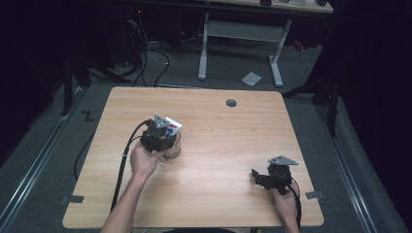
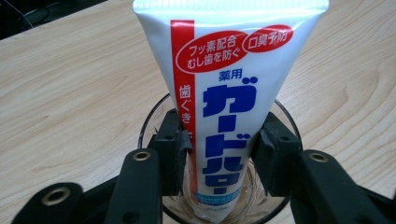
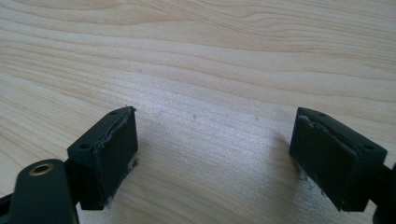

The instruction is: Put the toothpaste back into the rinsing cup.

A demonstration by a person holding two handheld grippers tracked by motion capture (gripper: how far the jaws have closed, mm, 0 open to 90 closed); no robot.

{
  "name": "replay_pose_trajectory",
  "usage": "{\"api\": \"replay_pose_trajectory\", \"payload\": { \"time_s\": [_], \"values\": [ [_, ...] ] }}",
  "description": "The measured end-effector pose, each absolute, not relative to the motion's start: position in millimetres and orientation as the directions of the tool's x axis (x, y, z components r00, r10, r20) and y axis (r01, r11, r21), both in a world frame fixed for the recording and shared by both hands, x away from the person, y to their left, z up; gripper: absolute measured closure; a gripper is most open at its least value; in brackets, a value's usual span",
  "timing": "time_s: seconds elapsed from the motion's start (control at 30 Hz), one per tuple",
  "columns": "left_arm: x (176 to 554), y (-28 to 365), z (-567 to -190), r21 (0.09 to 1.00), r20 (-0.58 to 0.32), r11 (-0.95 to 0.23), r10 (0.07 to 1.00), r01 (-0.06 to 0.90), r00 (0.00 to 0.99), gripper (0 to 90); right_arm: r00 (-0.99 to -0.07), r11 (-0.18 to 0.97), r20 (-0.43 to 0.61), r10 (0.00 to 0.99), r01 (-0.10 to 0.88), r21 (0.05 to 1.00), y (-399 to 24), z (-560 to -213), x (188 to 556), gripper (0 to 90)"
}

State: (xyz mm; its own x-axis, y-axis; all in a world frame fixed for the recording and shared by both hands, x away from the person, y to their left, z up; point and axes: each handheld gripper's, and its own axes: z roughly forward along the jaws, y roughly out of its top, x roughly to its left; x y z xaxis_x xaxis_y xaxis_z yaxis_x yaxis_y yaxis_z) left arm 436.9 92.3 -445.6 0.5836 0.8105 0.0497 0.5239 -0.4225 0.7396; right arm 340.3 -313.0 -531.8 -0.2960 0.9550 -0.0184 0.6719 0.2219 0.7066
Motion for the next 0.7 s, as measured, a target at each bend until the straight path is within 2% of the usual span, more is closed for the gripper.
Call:
{"api": "replay_pose_trajectory", "payload": {
  "time_s": [0.7],
  "values": [
    [425.6,100.0,-445.2,0.754,0.040,-0.401,0.819,0.520,0.573,53.2,-0.296,0.222,-0.018,0.955,0.672,0.707,-313.0,-531.8,340.3,15.0]
  ]
}}
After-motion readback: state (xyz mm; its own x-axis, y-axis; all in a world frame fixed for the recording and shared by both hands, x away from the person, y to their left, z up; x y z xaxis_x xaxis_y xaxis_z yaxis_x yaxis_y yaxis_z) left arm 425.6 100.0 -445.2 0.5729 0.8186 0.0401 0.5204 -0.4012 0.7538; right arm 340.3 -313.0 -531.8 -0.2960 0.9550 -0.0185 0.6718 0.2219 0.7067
